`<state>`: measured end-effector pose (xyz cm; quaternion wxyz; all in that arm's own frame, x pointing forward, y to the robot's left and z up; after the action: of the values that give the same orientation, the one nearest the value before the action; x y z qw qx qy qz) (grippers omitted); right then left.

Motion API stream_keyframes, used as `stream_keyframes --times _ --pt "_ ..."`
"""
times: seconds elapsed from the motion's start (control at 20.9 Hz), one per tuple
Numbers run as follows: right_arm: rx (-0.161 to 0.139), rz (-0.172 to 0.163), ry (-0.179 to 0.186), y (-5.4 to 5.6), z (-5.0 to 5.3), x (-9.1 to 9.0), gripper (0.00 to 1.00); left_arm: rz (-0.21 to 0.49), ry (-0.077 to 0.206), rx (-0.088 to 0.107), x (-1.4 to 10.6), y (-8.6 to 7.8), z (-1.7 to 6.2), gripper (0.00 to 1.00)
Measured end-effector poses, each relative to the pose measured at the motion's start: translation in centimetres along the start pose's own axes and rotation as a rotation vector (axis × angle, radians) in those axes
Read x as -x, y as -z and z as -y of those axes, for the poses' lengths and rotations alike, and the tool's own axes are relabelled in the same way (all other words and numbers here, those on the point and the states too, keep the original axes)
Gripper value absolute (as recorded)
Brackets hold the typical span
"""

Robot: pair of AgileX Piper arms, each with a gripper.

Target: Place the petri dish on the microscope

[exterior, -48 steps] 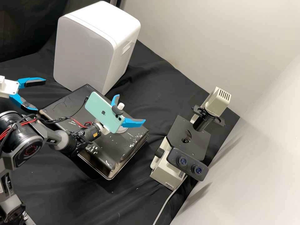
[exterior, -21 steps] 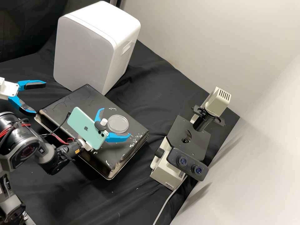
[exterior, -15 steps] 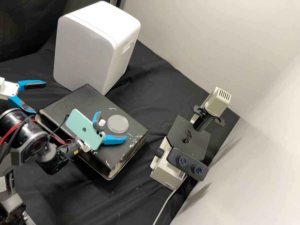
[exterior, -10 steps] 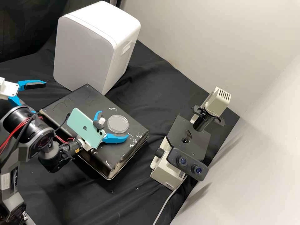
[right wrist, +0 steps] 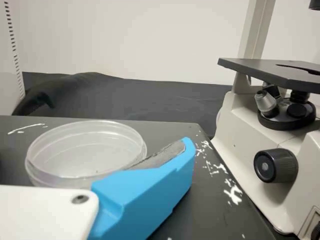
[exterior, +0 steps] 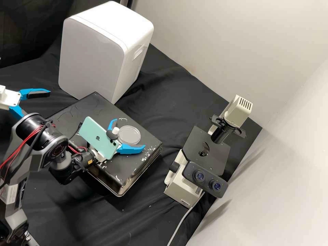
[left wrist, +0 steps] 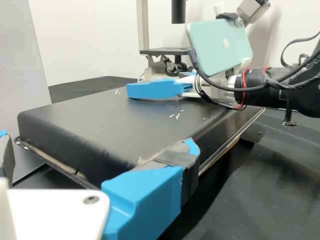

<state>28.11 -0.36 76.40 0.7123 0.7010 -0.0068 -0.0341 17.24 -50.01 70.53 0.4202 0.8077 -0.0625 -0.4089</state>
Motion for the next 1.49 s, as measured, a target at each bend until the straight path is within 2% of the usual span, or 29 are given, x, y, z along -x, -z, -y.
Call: stream_keyframes --times 0.38,0.43,1.49 --pt "0.003 -0.001 -0.006 -0.06 0.08 -0.85 1.00 -0.001 0.003 0.002 -0.02 0.02 0.07 1.00" --pt "0.003 0.001 -0.005 -0.10 0.12 -0.85 0.00 -0.001 0.003 0.002 -0.02 0.02 0.07 1.00" --pt "0.001 -0.008 0.004 -0.02 0.21 -0.86 0.00 -0.002 0.011 0.005 -0.07 0.08 0.23 1.00"
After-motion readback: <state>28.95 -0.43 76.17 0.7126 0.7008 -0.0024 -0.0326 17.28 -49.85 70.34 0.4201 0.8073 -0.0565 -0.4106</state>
